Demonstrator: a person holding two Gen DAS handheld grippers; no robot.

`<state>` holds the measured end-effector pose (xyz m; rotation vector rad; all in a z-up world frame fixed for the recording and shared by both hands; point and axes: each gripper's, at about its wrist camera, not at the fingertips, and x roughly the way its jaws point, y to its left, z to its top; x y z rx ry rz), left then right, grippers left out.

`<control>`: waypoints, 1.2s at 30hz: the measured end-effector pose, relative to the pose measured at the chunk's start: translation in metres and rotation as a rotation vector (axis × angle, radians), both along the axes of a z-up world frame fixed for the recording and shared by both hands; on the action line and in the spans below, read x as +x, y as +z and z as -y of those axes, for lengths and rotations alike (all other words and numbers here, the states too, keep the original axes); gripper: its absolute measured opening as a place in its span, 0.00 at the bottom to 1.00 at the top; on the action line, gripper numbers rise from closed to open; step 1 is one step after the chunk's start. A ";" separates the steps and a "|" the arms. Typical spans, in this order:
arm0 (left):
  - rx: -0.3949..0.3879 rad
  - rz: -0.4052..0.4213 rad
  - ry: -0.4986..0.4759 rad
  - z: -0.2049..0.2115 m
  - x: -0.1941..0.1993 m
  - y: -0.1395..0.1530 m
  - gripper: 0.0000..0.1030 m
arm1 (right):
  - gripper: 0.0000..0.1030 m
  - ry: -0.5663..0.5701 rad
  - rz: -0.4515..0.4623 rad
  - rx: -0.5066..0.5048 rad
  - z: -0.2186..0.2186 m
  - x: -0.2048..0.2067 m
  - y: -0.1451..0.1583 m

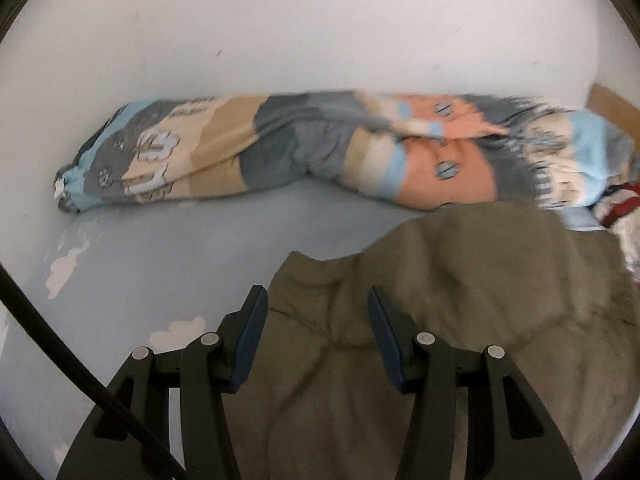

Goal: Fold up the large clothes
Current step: 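Lay the folded jacket down and open both tools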

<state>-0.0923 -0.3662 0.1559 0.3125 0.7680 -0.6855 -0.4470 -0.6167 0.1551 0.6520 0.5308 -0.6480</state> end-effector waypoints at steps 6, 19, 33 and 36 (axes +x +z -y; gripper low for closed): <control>-0.035 -0.035 -0.142 -0.011 -0.056 0.007 0.52 | 0.65 0.146 -0.117 -0.060 -0.071 -0.008 -0.029; 0.149 -0.104 -0.087 0.059 -0.025 -0.072 0.65 | 0.66 0.157 -0.291 0.004 -0.059 0.022 -0.118; 0.127 -0.173 -0.060 -0.020 -0.078 -0.043 0.65 | 0.69 0.081 -0.262 0.017 -0.084 0.003 -0.099; 0.216 -0.177 -0.064 -0.036 -0.096 -0.049 0.65 | 0.70 0.088 -0.351 -0.023 -0.117 -0.002 -0.099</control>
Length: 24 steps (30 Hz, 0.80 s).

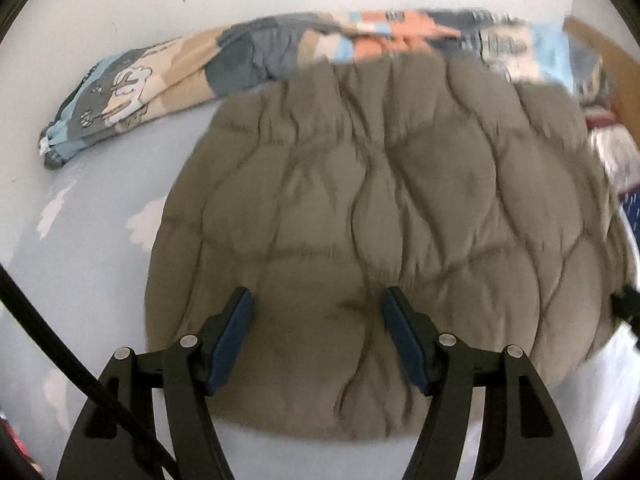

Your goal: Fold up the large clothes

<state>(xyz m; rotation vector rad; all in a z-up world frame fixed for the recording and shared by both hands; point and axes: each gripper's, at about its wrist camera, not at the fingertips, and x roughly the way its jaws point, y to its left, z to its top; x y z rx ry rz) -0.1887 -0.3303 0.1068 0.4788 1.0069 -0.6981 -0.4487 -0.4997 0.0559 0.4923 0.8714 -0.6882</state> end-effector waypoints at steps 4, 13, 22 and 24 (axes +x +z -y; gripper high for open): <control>-0.099 -0.037 0.048 -0.046 -0.022 0.034 0.65 | 0.70 -0.031 0.027 0.035 -0.026 -0.022 0.014; -0.215 -0.082 0.292 -0.160 -0.041 0.051 0.65 | 0.71 -0.151 0.324 0.146 -0.072 -0.118 0.071; -0.265 -0.259 0.394 -0.167 0.002 0.021 0.65 | 0.71 -0.315 0.342 0.286 -0.033 -0.159 0.028; -0.266 -0.274 0.400 -0.160 0.008 0.017 0.65 | 0.71 -0.349 0.359 0.313 -0.020 -0.163 0.023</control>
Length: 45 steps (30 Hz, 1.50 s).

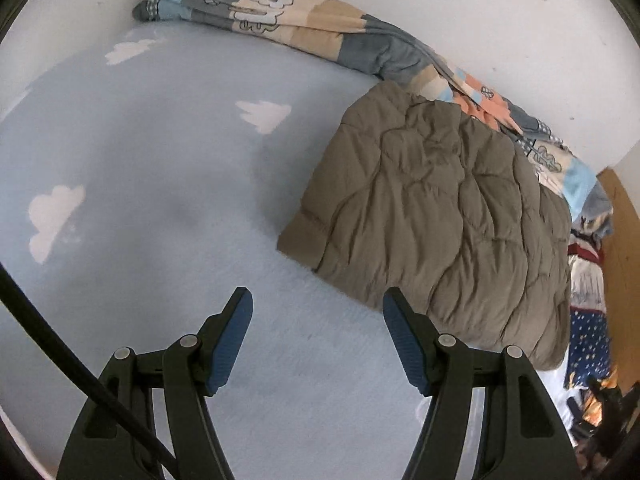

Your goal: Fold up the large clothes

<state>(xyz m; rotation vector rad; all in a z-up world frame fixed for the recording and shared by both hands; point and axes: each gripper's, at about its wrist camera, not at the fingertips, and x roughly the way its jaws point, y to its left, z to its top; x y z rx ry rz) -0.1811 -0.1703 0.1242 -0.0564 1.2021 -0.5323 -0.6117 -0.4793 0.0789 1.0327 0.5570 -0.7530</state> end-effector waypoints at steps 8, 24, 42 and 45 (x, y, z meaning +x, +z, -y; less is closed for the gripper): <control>-0.018 -0.072 0.007 0.012 0.023 -0.015 0.65 | 0.72 -0.061 0.058 0.110 0.029 0.012 -0.025; -0.227 -0.219 0.175 0.003 0.046 -0.044 0.65 | 0.77 -0.074 0.090 0.158 0.038 0.031 -0.043; -0.307 -0.209 0.244 0.023 0.043 -0.060 0.75 | 0.78 -0.178 0.260 0.237 0.071 0.031 -0.086; -0.298 -0.184 0.232 0.028 0.042 -0.062 0.79 | 0.79 -0.192 0.296 0.267 0.080 0.033 -0.099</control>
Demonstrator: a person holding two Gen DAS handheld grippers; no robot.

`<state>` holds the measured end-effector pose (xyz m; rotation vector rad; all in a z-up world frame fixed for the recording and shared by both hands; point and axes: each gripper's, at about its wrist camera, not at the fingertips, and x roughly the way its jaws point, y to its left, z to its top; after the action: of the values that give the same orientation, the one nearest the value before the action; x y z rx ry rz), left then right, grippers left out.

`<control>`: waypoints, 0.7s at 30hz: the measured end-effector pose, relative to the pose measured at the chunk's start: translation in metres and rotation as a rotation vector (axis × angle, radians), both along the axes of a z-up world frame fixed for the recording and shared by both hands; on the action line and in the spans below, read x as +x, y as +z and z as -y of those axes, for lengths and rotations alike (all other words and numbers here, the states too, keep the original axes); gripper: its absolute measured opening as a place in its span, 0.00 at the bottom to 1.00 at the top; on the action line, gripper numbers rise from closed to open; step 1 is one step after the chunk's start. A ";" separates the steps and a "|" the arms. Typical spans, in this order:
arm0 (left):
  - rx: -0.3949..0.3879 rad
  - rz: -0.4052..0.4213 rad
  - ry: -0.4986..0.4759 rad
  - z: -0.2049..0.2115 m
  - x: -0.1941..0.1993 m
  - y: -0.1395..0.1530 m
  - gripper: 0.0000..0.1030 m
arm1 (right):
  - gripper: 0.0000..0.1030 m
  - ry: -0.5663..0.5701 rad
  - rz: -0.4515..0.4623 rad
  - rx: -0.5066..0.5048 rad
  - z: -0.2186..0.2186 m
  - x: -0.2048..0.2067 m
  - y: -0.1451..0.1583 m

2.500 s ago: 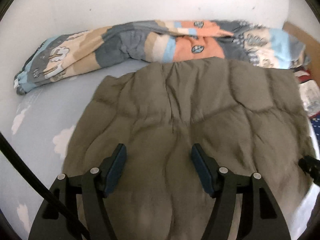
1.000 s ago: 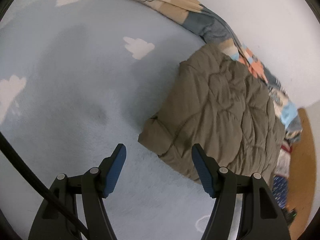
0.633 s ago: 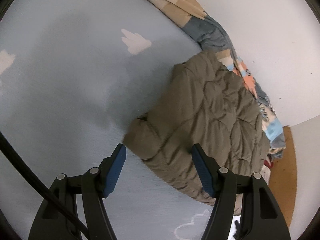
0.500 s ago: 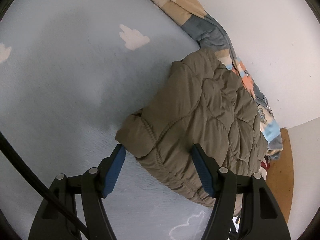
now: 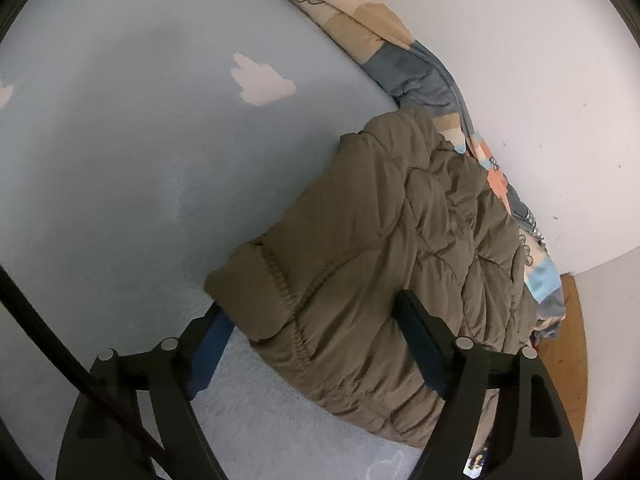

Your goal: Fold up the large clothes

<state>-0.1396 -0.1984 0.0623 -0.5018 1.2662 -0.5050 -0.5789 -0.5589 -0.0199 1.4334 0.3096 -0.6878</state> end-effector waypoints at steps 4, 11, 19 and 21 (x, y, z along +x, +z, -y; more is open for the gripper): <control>0.005 0.018 -0.007 0.007 0.003 -0.002 0.85 | 0.81 -0.001 0.015 0.000 0.003 0.005 -0.004; 0.151 0.134 -0.083 0.030 0.002 0.013 0.72 | 0.55 0.026 -0.068 -0.058 -0.001 0.012 0.004; 0.388 0.359 -0.230 0.060 -0.018 0.043 0.54 | 0.38 0.143 -0.393 -0.333 -0.021 0.049 0.054; 0.412 0.393 -0.239 0.063 -0.021 0.047 0.52 | 0.36 0.174 -0.471 -0.401 -0.027 0.058 0.064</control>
<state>-0.1607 -0.2618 0.1096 0.0964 1.0150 -0.4960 -0.5207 -0.5321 0.0437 0.8423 0.6172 -0.8838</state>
